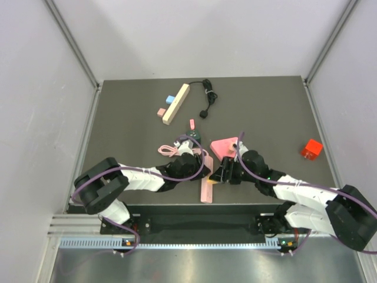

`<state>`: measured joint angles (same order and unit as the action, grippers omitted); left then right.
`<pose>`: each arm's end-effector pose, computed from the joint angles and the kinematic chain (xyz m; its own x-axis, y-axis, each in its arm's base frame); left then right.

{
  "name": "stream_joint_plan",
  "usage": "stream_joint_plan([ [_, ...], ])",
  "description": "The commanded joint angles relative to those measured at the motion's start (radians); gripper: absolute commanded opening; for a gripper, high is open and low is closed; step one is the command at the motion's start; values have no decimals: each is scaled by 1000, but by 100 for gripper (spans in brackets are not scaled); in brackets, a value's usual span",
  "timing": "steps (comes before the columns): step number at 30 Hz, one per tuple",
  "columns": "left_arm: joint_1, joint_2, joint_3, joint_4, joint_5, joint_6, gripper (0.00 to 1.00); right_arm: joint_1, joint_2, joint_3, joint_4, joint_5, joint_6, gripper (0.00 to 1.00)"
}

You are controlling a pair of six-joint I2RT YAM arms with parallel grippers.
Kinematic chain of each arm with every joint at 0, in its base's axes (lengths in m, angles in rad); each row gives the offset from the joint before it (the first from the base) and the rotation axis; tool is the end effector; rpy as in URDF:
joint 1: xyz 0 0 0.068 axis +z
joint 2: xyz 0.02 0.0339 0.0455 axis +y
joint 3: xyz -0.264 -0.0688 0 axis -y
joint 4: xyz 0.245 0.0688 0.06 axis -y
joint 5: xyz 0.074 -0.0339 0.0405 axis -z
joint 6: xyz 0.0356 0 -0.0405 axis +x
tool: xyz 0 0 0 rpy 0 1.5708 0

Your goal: Pull the plug off the socket

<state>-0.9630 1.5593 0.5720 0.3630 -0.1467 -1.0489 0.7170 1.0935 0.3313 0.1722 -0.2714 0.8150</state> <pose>0.1702 -0.2356 0.1422 -0.8117 -0.3349 -0.4786 0.0817 0.7461 -0.6608 0.1500 0.1435 0.1620 -0.8705 0.1712 -0.4614 -0.2442 0.6637 0.7070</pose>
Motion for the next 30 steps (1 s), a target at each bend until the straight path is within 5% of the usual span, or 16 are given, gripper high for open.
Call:
stream_joint_plan([
  [1, -2, -19, -18, -50, 9, 13, 0, -1, 3, -15, 75, -6, 22, 68],
  [27, -2, -13, -35, -19, 18, 3, 0, -4, 80, -29, 153, 11, 58, 55],
  [30, -2, -16, -38, -24, 12, 3, 0, -4, 78, -31, 153, 8, 61, 42],
])
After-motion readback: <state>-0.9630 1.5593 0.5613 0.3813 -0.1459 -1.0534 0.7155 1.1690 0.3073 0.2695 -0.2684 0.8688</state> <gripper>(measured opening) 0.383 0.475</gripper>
